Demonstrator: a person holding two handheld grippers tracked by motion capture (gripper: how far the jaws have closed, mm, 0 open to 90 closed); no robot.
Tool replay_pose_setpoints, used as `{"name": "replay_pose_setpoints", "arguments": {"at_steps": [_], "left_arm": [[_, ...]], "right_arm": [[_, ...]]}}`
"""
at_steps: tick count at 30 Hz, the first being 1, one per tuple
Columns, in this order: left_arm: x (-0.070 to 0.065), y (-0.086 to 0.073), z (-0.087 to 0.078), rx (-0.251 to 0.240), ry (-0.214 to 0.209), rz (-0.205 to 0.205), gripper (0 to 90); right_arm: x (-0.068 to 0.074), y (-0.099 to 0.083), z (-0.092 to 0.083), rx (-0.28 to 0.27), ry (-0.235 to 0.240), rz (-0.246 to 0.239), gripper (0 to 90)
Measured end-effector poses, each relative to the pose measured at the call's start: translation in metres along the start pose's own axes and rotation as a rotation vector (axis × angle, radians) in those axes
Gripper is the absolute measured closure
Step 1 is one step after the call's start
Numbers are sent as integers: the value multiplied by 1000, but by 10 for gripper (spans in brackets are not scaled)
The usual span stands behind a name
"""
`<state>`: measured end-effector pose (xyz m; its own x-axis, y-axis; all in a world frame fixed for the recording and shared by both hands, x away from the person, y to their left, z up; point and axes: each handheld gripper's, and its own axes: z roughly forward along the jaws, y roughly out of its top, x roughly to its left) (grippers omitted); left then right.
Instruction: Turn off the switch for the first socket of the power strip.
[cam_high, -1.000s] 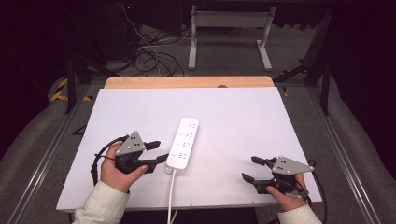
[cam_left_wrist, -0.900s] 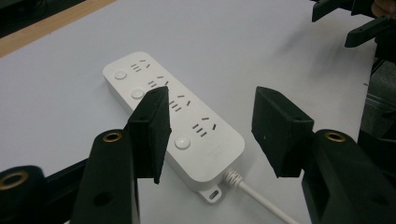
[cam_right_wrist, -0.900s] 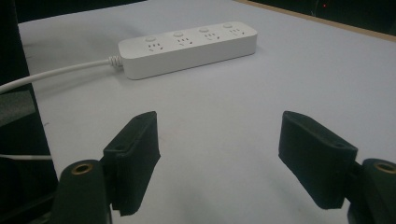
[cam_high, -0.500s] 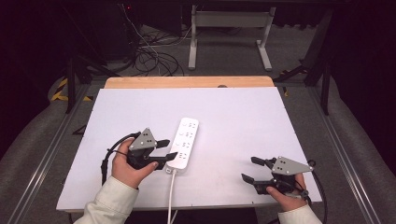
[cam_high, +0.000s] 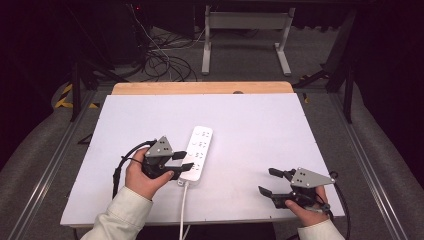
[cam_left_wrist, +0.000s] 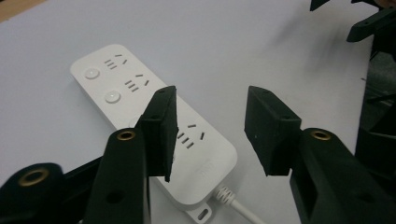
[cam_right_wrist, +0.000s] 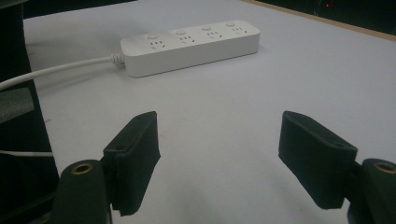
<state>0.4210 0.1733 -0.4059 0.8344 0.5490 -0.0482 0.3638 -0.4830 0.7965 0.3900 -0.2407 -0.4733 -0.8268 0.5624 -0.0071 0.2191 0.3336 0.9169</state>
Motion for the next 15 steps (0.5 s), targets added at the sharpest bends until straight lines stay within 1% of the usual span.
{"name": "replay_pose_setpoints", "arguments": {"at_steps": [1,2,4,5,6,7,9,10,11,15], "left_arm": [[1,0,0,6,-11,-5,598],[1,1,0,11,-13,-8,649],[2,2,0,20,-19,-11,696],[2,2,0,29,-23,-7,696],[2,3,1,36,-24,-5,724],[3,3,1,47,-30,0,801],[3,5,2,68,-42,10,857],[2,5,3,79,-42,14,857],[2,6,3,93,-40,19,897],[3,11,4,143,-28,31,900]], "right_arm": [[0,0,0,0,0,-1,291],[0,0,0,1,0,-1,291],[0,0,0,2,1,-2,291],[0,0,0,2,1,-2,291],[0,0,0,3,-1,-2,291],[0,0,0,3,-1,-5,291],[0,0,0,5,0,-5,291],[0,0,0,5,0,-5,291],[0,0,0,6,0,-5,291],[0,0,0,6,0,-6,291]]}}
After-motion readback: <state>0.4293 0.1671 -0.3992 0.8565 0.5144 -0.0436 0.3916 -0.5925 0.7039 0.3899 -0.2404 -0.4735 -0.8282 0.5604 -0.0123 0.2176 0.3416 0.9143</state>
